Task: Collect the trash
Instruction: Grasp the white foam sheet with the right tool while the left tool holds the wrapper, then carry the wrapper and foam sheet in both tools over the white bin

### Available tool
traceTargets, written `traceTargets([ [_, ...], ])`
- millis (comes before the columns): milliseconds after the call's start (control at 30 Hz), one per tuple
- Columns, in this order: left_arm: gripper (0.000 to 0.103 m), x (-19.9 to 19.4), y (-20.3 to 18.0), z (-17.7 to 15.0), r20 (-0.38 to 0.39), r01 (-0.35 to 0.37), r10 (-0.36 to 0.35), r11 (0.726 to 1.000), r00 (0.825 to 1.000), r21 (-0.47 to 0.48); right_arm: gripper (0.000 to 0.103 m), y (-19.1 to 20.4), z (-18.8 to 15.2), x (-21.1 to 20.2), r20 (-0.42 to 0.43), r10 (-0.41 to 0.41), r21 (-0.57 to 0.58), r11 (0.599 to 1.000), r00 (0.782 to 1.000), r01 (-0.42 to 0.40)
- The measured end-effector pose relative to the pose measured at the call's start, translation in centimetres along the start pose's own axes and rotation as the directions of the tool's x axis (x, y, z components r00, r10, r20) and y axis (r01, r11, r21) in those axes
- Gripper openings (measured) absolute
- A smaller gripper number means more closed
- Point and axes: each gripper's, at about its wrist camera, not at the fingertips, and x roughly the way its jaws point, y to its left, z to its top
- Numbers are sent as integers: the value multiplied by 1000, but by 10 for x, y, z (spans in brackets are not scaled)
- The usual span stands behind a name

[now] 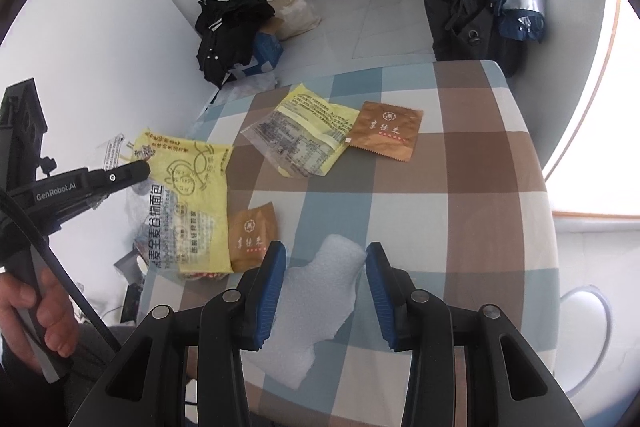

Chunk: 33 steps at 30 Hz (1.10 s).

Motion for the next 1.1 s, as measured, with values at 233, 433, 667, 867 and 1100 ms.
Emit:
traceTargets([
  [233,0,-21,-11,-3,34,13,-13,1000,999,4,41,-10,-5,-18,31,-13,24,1000,999,12],
  [433,0,-38,-21,-5,76,7,-7,1000,997,13,40,-9,-6,-34,75,5,28,1000,997,-7],
  [667,0,-55,-36,-11,101,28,-32,999,994,43,40,0,-7,-51,136,28,8,1000,990,-29],
  [867,0,-70,-48,-13,117,64,-70,997,991,53,40,-4,-8,-77,188,27,24,999,982,-32],
  [1100,0,-84,-75,-16,138,86,-99,991,985,101,40,-22,-3,-128,275,1,54,998,962,-16],
])
